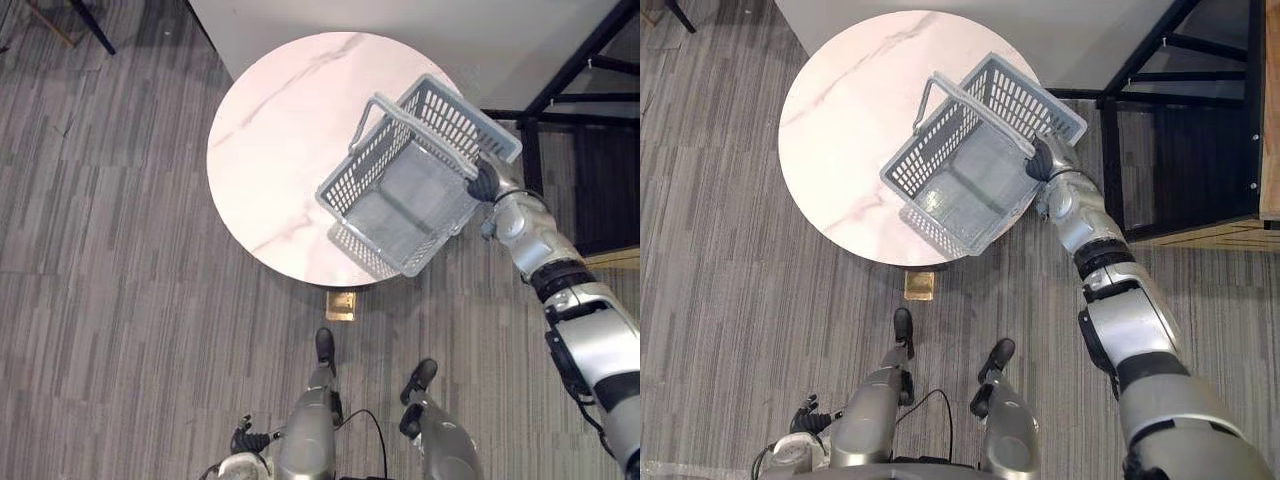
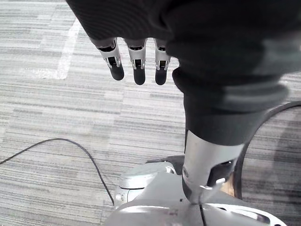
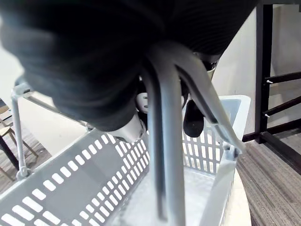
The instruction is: Pick vegetable in the basket
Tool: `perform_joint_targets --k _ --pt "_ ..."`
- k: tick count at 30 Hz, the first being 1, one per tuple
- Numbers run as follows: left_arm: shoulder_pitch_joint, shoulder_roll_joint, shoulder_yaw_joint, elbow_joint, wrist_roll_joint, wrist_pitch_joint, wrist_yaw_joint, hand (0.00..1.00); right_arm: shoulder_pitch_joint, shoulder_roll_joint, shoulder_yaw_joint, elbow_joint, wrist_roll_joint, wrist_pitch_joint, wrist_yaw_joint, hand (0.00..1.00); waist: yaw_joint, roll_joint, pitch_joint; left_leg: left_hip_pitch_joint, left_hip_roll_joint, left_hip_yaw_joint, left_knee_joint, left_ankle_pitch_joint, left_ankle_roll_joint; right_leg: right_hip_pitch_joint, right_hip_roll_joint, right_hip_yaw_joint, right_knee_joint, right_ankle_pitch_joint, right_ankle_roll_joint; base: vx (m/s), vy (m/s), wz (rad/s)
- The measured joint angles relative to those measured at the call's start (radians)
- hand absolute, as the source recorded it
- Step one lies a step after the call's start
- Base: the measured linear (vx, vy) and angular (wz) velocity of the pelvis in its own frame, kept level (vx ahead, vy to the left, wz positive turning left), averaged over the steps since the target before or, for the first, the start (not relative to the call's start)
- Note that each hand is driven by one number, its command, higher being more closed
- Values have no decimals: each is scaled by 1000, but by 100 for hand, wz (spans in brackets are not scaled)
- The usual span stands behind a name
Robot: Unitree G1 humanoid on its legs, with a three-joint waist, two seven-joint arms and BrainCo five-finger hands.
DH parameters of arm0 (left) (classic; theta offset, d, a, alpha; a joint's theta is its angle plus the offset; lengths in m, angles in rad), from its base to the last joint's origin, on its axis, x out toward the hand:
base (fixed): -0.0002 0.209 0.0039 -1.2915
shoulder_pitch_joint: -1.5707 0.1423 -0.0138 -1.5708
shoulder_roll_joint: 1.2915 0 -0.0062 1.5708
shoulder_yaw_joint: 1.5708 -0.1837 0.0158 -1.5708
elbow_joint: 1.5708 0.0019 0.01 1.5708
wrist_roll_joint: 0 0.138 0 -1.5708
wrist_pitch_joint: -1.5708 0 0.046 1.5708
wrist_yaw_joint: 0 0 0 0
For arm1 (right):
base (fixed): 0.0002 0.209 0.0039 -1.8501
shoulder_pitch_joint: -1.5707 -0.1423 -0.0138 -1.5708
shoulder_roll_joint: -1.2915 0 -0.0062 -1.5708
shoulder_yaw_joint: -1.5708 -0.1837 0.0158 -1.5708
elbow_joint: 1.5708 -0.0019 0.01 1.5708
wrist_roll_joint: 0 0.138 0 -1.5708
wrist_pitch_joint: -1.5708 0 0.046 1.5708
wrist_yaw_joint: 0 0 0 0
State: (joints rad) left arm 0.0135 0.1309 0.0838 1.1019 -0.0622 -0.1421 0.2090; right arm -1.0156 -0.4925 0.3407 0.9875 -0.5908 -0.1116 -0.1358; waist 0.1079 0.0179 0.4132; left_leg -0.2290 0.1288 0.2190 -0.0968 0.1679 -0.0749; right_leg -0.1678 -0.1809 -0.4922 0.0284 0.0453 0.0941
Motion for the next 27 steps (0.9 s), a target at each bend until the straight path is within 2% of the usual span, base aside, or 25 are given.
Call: perform_joint_targets --k 5,12,21,27 --pt "-6 7 0 1 3 0 -3 0 40 1 48 -47 -39 -9 19 0 -8 -8 -4 10 1 11 0 -1 -2 -1 -6 11 11 0 1 -11 13 -5" --pt "-7 31 2 3 6 1 -11 0 82 19 67 -62 -40 -24 36 0 -14 -48 -26 10 0 15 0 -1 -2 -5 -8 20 11 1 3 11 1 -1" --pt "-8 28 26 3 7 1 -17 0 81 21 56 -63 -35 -20 31 0 -14 -50 -30 10 -2 14 0 0 -1 -5 -7 20 11 2 4 30 3 0" --pt "-8 28 34 3 7 1 -17 0 61 27 11 -64 -18 4 30 0 -18 -50 -30 9 -3 13 0 2 -2 -6 -7 19 12 4 8 0 0 0"
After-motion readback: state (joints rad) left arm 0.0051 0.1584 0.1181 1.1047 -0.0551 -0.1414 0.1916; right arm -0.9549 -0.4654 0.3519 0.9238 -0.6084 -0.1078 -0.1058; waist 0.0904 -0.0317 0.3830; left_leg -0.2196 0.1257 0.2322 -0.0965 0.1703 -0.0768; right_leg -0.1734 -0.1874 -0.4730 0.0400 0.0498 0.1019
